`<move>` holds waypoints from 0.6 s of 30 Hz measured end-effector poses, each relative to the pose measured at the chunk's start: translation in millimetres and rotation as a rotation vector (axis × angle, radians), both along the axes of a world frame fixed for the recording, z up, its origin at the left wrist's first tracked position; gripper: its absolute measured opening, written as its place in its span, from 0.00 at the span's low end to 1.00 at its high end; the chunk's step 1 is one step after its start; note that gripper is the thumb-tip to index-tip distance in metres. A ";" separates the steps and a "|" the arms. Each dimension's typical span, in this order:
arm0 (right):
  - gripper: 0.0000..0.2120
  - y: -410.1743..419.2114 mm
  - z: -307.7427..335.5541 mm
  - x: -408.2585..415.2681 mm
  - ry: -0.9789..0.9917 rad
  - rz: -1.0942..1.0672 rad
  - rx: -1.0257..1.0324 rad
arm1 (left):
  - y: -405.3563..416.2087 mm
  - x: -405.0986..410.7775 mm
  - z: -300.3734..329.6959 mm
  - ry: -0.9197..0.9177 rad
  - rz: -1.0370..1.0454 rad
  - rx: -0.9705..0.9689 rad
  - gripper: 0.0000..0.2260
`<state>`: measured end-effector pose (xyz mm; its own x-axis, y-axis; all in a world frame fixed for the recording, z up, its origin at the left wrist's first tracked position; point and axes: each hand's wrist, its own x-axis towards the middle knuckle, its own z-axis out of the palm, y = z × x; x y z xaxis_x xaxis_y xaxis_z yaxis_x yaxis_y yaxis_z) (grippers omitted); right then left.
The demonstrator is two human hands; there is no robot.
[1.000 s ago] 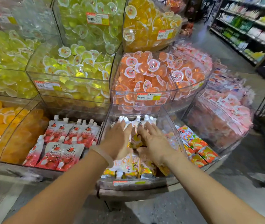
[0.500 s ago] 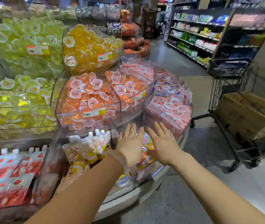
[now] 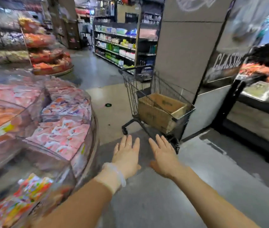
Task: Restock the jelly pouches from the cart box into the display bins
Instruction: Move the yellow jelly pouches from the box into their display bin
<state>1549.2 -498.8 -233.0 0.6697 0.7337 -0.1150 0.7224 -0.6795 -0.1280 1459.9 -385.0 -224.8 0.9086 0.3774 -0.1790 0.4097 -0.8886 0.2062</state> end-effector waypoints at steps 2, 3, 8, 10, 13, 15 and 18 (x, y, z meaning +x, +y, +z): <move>0.42 -17.9 -0.2 36.3 0.007 -0.064 0.009 | -9.3 41.4 0.7 0.001 -0.047 0.011 0.40; 0.42 -25.0 -0.2 53.5 0.012 -0.093 0.012 | -12.3 61.7 0.6 0.001 -0.068 0.016 0.40; 0.41 -40.0 -1.5 145.2 -0.007 -0.184 0.012 | -13.1 165.9 -3.5 0.000 -0.155 0.042 0.42; 0.42 -36.7 -1.3 188.3 -0.022 -0.209 0.013 | -7.1 212.2 -6.1 -0.018 -0.181 0.047 0.41; 0.41 -24.6 4.1 255.9 -0.006 -0.247 0.010 | 6.6 285.5 -3.8 -0.037 -0.212 0.040 0.41; 0.41 -16.8 9.2 300.5 -0.004 -0.263 0.008 | 16.9 334.6 0.8 -0.050 -0.227 0.038 0.41; 0.40 -10.1 14.2 361.0 -0.001 -0.294 0.027 | 27.5 402.7 4.0 -0.071 -0.244 0.039 0.41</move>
